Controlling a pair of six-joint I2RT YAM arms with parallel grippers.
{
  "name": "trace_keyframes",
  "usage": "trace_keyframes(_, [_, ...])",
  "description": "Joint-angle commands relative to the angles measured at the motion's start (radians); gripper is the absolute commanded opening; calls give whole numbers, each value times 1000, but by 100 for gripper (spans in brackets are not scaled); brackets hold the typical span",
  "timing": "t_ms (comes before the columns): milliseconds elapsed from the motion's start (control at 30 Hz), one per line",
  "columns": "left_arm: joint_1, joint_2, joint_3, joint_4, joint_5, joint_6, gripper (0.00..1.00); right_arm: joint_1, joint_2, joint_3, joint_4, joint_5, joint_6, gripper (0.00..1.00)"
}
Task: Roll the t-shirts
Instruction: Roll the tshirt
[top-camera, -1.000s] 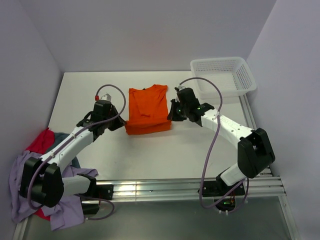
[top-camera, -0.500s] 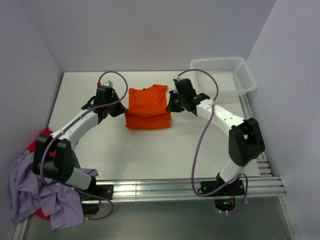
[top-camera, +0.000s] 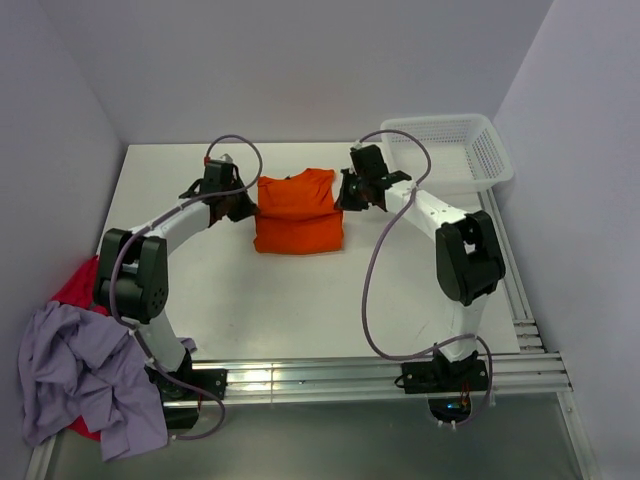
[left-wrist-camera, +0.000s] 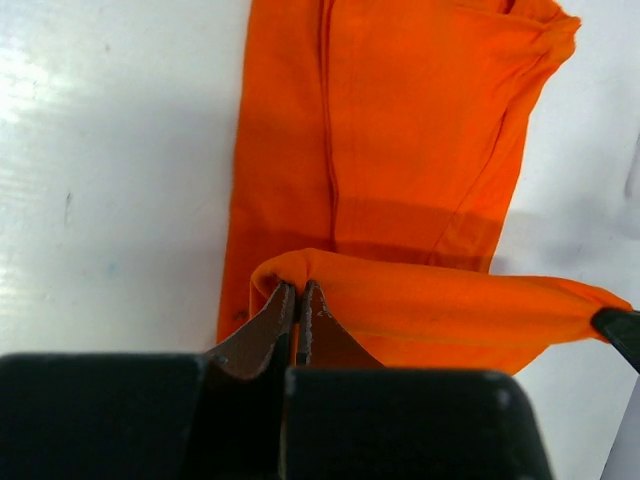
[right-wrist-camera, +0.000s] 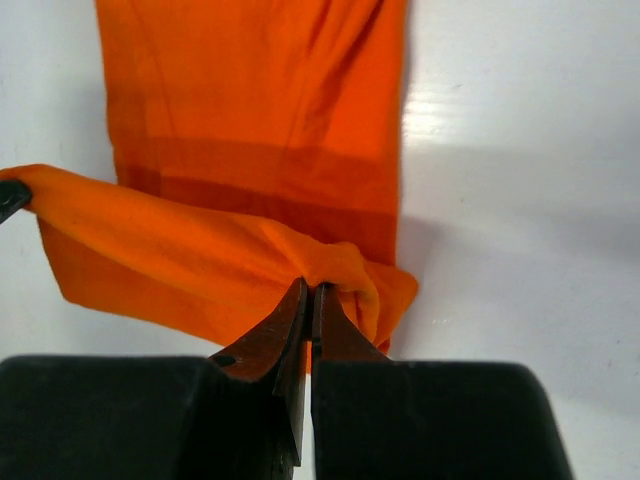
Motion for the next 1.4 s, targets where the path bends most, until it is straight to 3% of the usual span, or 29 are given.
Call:
trace_keyframes(0, [7, 28, 78, 59, 14, 0, 1, -43, 44, 72, 18, 3, 12, 0])
trace_keyframes(167, [8, 93, 160, 54, -3, 4, 2, -77, 106, 112, 63, -29, 44, 8])
trace_keyframes(267, [11, 105, 174, 79, -15, 4, 6, -92, 159, 198, 51, -75, 46, 22])
trace_keyframes(300, [15, 106, 176, 76, -25, 3, 10, -95, 179, 216, 46, -80, 46, 28])
trace_keyframes(367, [18, 93, 173, 76, -47, 6, 34, -97, 176, 235, 35, -72, 46, 68])
trace_keyframes(400, [21, 70, 158, 79, -54, 7, 48, -97, 141, 197, 61, -69, 43, 76])
trace_keyframes(533, [25, -24, 72, 100, -89, 15, 69, -97, 4, 13, 139, -39, 46, 77])
trace_keyframes(633, [25, -85, -6, 120, -91, 20, 68, -95, -76, -133, 224, -55, 34, 70])
trace_keyframes(767, [25, -116, -140, 227, -31, 9, 66, -74, -108, -251, 291, -25, -8, 70])
trace_keyframes(933, [24, -125, -310, 390, 26, -9, 65, -51, -58, -267, 348, -49, -35, 74])
trace_keyframes(1233, [24, -99, -364, 470, 52, 4, 65, 9, 54, -222, 323, -55, -66, 77])
trace_keyframes(1300, [24, -90, -364, 472, 57, 4, 65, 9, 55, -235, 320, -58, -61, 73])
trace_keyframes(1367, [24, -82, -363, 473, 61, 4, 64, 12, 45, -259, 317, -66, -61, 60])
